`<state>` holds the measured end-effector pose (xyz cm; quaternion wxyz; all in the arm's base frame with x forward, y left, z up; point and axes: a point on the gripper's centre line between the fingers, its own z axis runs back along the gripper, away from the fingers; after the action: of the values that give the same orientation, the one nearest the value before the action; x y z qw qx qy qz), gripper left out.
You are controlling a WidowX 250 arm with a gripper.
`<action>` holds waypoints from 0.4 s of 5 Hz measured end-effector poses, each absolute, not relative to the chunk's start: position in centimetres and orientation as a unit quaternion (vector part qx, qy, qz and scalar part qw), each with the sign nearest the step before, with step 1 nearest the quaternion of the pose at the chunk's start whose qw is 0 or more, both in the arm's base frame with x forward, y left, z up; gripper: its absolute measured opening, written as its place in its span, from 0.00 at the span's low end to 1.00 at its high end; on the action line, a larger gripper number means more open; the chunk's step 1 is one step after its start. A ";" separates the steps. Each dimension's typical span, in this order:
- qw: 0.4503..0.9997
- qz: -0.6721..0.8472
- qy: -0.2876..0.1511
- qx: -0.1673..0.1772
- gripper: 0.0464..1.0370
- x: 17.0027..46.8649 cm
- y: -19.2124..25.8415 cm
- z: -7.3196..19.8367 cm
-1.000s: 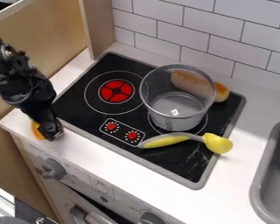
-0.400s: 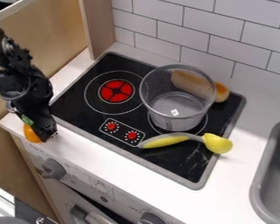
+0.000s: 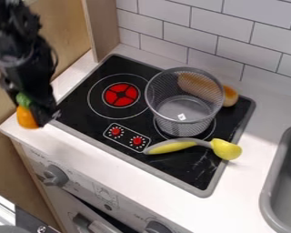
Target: Put the orange container in the gray basket
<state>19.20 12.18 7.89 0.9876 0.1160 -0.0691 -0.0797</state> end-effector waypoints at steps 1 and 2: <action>0.989 -0.071 -0.078 0.101 0.66 19.9 10.7 9.3; 0.988 -0.048 -0.129 0.073 0.66 21.5 9.0 9.7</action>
<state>21.54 8.97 9.67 0.9878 0.0734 -0.1288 -0.0476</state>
